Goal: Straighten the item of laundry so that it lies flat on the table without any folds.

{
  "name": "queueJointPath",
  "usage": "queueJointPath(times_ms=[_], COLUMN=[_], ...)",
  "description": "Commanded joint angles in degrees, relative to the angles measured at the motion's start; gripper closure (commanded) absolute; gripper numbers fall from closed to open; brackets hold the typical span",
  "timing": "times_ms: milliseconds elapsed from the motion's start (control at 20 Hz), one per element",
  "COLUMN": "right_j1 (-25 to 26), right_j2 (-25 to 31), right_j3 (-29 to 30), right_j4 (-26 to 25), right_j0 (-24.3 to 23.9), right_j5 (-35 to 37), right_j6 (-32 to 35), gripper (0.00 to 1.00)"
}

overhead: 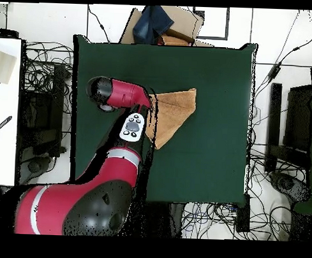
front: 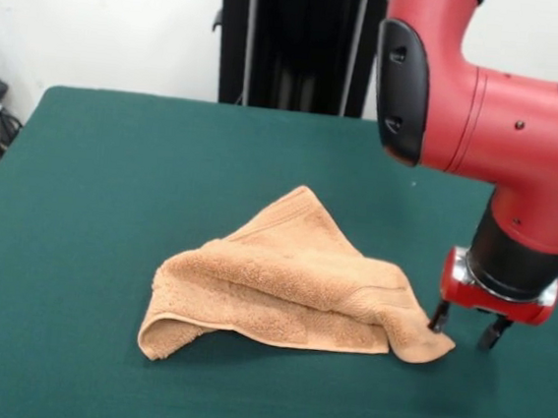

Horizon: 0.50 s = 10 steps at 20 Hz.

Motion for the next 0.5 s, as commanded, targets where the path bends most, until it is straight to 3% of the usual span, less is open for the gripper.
queueJointPath(times_ms=[50, 500], right_j1=[1.2, -0.4], right_j2=[2.8, 2.3], right_j3=[1.9, 3.0], right_j4=[-1.8, -2.7], right_j0=[-2.5, -3.8], right_j5=[0.1, 0.7], right_j6=[8.7, 6.9], gripper=[0.0, 0.0])
